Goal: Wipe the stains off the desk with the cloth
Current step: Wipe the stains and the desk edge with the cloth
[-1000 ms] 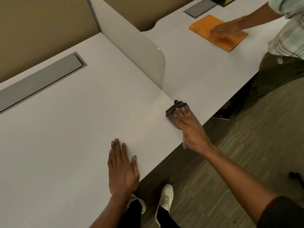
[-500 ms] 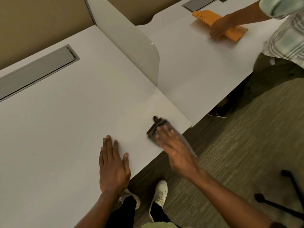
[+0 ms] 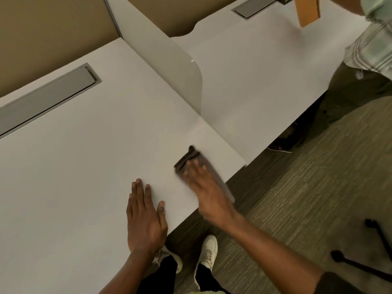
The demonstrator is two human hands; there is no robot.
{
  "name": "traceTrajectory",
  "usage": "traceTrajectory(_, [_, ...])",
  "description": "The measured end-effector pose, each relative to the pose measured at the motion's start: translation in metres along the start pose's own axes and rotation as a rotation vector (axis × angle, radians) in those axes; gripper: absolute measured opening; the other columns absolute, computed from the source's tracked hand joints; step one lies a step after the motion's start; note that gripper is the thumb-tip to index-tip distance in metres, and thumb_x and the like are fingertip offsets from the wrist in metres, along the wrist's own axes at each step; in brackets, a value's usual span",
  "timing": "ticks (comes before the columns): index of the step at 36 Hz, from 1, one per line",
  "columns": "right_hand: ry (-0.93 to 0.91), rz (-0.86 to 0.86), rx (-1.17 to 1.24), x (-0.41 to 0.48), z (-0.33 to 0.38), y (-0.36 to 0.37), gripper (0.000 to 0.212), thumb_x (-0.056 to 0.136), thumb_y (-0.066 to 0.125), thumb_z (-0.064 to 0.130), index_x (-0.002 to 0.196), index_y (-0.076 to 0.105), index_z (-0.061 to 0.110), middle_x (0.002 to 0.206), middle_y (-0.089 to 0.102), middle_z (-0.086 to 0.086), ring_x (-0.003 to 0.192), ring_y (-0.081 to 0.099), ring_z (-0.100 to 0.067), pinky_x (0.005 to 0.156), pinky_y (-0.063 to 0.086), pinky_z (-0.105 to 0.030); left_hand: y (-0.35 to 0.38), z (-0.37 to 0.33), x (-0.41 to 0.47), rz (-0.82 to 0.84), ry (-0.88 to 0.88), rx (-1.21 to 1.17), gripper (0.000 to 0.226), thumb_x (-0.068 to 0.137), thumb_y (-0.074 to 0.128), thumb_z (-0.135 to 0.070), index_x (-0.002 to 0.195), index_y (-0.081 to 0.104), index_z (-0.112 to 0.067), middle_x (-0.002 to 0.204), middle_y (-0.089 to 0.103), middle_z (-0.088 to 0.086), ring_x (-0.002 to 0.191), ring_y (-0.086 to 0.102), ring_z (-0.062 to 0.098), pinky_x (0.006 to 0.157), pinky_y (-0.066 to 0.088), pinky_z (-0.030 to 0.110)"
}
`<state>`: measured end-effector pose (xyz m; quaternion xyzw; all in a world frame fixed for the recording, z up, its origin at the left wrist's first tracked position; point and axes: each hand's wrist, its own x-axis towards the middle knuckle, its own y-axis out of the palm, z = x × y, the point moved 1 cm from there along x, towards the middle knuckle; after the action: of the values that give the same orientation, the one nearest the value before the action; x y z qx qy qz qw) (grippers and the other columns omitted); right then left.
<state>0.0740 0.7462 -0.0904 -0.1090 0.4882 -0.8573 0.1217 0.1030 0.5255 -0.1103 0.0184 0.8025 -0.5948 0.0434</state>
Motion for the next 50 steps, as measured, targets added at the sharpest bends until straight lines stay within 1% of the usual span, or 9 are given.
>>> traceTrajectory(5, [-0.040,0.015,-0.010,-0.030,0.002,0.007,0.098,0.080,0.052,-0.017,0.167,0.021,0.016,0.178,0.011,-0.007,0.166,0.001,-0.025,0.133,0.020,-0.049,0.000,0.000,0.001,0.000,-0.012,0.017,0.070,0.115,0.023,-0.049,0.173,0.021,-0.012,0.186,-0.007,-0.002,0.171,-0.011,0.014,0.136,-0.005,0.033])
traceTrajectory(10, [0.177,-0.108,-0.092,0.011,-0.051,-0.037,0.083,0.085,0.054,-0.015,0.162,0.036,0.010,0.172,0.029,-0.013,0.164,0.016,-0.028,0.133,0.016,-0.047,-0.001,-0.002,0.000,0.014,-0.015,-0.007,0.071,0.114,0.022,-0.050,0.174,0.021,-0.012,0.186,-0.006,-0.002,0.171,-0.012,0.013,0.138,0.001,0.039])
traceTrajectory(17, [0.268,-0.037,-0.128,0.071,-0.062,-0.044,0.078,0.099,0.049,-0.007,0.167,0.015,0.006,0.177,0.002,-0.015,0.165,-0.004,-0.031,0.133,-0.005,-0.043,-0.001,-0.002,0.000,0.020,-0.012,-0.005,0.071,0.114,0.022,-0.049,0.174,0.020,-0.011,0.186,-0.006,0.000,0.171,-0.012,0.015,0.139,0.007,0.045])
traceTrajectory(22, [0.090,-0.024,0.010,0.035,-0.005,-0.007,0.092,0.088,0.053,-0.019,0.167,0.018,0.012,0.177,0.006,-0.012,0.165,-0.004,-0.028,0.135,0.004,-0.045,0.001,0.000,0.001,0.014,-0.011,0.004,0.072,0.115,0.020,-0.051,0.174,0.021,-0.011,0.186,-0.006,0.000,0.171,-0.012,0.015,0.139,0.009,0.047])
traceTrajectory(28, [-0.100,0.074,-0.029,-0.035,0.019,0.017,0.095,0.082,0.049,-0.013,0.167,0.017,0.013,0.178,0.008,-0.012,0.166,-0.002,-0.029,0.133,0.017,-0.051,0.003,0.001,0.001,-0.001,-0.014,-0.009,0.072,0.114,0.023,-0.051,0.174,0.021,-0.011,0.186,-0.004,0.000,0.171,-0.010,0.015,0.138,0.011,0.047])
traceTrajectory(32, [0.022,0.015,-0.077,-0.018,-0.020,-0.018,0.093,0.086,0.057,-0.011,0.167,0.023,0.022,0.176,0.018,-0.007,0.165,0.006,-0.025,0.135,0.008,-0.045,0.005,0.003,0.002,-0.001,-0.001,0.006,0.071,0.114,0.022,-0.051,0.173,0.021,-0.012,0.186,-0.005,0.000,0.171,-0.011,0.015,0.138,0.005,0.042])
traceTrajectory(35, [0.171,-0.001,-0.157,0.028,-0.061,-0.050,0.087,0.091,0.063,-0.003,0.167,0.022,0.013,0.177,0.012,-0.012,0.165,0.002,-0.028,0.134,-0.004,-0.041,0.005,0.003,0.001,0.009,-0.006,0.002,0.072,0.114,0.020,-0.052,0.174,0.019,-0.013,0.186,-0.007,-0.002,0.171,-0.013,0.014,0.138,0.004,0.042])
traceTrajectory(40, [0.251,-0.018,-0.168,0.089,-0.068,-0.052,0.077,0.096,0.051,-0.004,0.165,0.019,0.002,0.176,0.010,-0.019,0.165,0.004,-0.033,0.133,0.001,-0.045,0.003,0.002,0.000,0.010,-0.003,-0.014,0.072,0.114,0.021,-0.052,0.174,0.021,-0.011,0.186,-0.005,0.000,0.171,-0.012,0.015,0.138,0.010,0.048])
traceTrajectory(50, [-0.050,0.037,0.013,0.024,0.030,0.012,0.083,0.085,0.044,-0.016,0.164,0.027,0.003,0.174,0.016,-0.021,0.164,0.006,-0.036,0.135,0.001,-0.047,-0.001,-0.001,0.000,0.007,0.005,-0.009,0.073,0.114,0.022,-0.051,0.173,0.021,-0.008,0.186,-0.003,0.003,0.172,-0.009,0.017,0.138,0.008,0.045])
